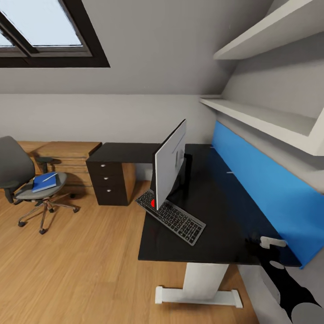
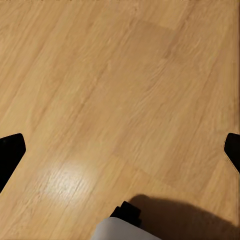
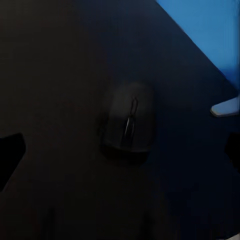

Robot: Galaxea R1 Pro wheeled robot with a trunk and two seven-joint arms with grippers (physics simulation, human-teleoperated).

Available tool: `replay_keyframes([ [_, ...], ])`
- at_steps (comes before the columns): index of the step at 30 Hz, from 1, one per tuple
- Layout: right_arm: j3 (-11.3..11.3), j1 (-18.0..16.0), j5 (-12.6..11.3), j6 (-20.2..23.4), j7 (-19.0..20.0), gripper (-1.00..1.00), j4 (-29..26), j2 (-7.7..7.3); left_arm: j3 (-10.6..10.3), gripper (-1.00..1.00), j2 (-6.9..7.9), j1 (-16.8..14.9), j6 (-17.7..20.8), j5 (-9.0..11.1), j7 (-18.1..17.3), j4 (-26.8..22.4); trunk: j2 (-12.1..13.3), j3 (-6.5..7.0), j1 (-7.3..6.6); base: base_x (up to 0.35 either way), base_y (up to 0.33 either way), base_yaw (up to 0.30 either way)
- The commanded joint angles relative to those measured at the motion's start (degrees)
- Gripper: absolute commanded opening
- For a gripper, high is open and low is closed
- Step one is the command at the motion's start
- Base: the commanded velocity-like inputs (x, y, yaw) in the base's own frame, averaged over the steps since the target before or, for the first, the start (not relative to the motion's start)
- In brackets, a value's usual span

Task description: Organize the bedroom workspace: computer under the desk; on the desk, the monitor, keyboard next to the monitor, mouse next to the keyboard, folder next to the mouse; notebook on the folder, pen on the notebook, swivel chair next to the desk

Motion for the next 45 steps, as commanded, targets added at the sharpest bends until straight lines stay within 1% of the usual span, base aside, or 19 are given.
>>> replay_keyframes([
  [1, 0.14, -0.03, -0.6, -0.24, -0.12, 1.0, 0.0, -0.07, -0.49, 1.0, 0.0, -0.04, -0.17, 0.38, 0.31, 0.01, -0.04, -0.06, 0.02, 0.123, -0.131, 0.0],
  [15, 0.14, -0.03, -0.62, -0.33, -0.12, 1.0, 0.03, -0.22, -0.49, 1.0, 0.0, -0.04, -0.22, 0.38, 0.29, 0.01, -0.04, -0.06, 0.02, 0.142, -0.154, 0.0],
  [23, 0.13, -0.03, -0.62, -0.34, -0.12, 1.0, 0.05, -0.23, -0.49, 1.0, 0.09, -0.04, -0.3, 0.38, 0.34, -0.03, -0.04, -0.06, 0.02, 0.038, -0.039, 0.0],
  [43, 0.23, -0.03, -0.78, 0.15, 0.3, 1.0, -0.12, 0.19, -0.44, 1.0, 0.09, -0.04, -0.34, 0.47, 0.46, -0.08, -8.06, -3.65, 4.41, 0.0, 0.0, 0.0],
  [45, 0.27, -0.03, -0.79, 0.17, 0.31, 1.0, -0.12, 0.2, -0.45, 1.0, 0.09, -0.04, -0.34, 0.47, 0.46, -0.08, -8.06, -3.65, 4.41, 0.0, 0.0, 0.0],
])
